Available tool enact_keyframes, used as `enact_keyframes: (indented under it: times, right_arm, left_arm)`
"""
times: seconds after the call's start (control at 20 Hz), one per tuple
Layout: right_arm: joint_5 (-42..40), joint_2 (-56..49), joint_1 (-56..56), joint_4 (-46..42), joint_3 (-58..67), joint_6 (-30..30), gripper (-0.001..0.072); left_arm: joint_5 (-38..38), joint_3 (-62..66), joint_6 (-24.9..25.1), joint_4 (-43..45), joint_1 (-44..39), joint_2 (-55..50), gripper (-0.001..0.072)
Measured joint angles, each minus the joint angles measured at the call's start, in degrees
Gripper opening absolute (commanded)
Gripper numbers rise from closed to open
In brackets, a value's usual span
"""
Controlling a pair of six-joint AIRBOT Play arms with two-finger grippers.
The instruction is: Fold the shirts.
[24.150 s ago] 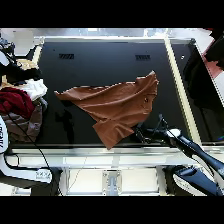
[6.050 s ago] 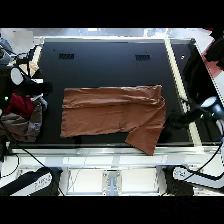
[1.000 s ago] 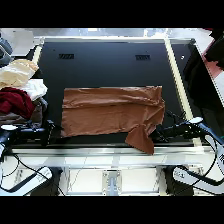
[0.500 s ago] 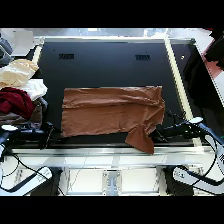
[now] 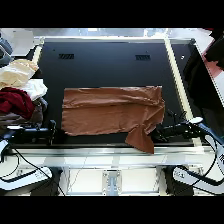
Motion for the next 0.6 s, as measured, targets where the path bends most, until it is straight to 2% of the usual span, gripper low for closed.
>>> enact_keyframes:
  times: [0.15,0.3,0.6]
  right_arm:
    - [-0.04,1.84,0.00,0.63,0.09,0.02,0.0012]
    - [0.04,8.00,0.00,-0.63,0.55,1.25,0.0011]
    - [-1.27,22.25,0.02,-3.91,5.49,7.48,0.0009]
  left_arm:
    - [-0.81,0.39,4.61,-4.24,0.13,0.87,0.0012]
    - [-2.03,1.88,9.07,-6.84,0.42,5.79,0.0011]
    - [-1.57,8.11,12.52,-6.95,-2.78,17.59,0.0008]
